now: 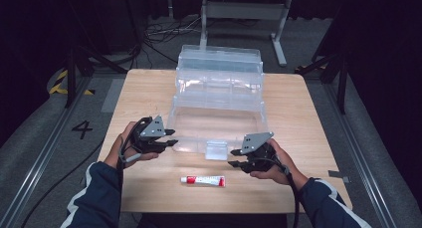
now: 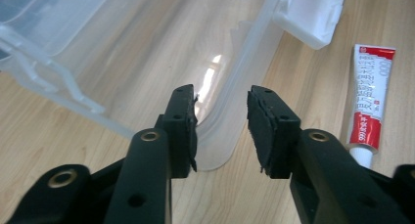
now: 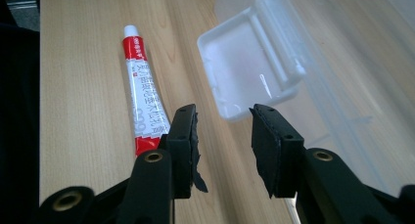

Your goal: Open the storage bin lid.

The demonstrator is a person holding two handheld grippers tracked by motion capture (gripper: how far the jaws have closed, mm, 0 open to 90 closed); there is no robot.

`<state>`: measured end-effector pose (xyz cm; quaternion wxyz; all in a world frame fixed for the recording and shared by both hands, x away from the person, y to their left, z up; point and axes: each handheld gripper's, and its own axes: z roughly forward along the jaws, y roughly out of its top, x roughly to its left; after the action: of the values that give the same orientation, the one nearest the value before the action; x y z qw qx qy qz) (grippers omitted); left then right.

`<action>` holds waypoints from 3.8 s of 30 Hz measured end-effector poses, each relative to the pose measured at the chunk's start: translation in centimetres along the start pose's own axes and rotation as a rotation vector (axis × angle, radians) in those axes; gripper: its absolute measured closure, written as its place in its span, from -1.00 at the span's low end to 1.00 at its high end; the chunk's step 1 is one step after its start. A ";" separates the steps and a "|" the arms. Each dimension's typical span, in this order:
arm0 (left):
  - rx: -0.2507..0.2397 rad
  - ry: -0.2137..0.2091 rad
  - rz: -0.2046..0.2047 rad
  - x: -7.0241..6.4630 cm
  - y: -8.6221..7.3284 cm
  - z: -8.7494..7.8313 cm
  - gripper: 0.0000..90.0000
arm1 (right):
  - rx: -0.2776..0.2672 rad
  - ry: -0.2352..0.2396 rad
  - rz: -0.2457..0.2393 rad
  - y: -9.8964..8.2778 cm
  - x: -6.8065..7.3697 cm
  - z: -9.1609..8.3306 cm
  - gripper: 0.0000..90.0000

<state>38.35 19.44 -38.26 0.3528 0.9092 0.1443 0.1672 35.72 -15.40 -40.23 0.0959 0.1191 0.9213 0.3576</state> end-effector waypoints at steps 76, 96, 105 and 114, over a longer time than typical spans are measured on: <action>0.022 -0.049 -0.275 -1.9 -10.8 3.6 -0.39 | 0.516 0.275 -0.211 7.0 4.1 12.1 0.46; 0.022 -0.048 -0.275 -1.9 -10.8 3.6 -0.40 | 0.487 0.267 -0.211 6.2 3.5 10.5 0.56; 0.023 -0.047 -0.275 -1.9 -10.8 3.6 -0.40 | 0.474 0.255 -0.197 5.8 2.8 8.5 0.57; 0.023 -0.047 -0.277 -1.9 -10.8 3.6 -0.40 | 0.454 0.233 -0.197 5.4 2.4 5.8 0.56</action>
<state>36.54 24.23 -48.59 0.3655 0.8883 0.2619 0.0938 35.77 -7.18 -40.97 -0.0057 0.0055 0.9898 0.1422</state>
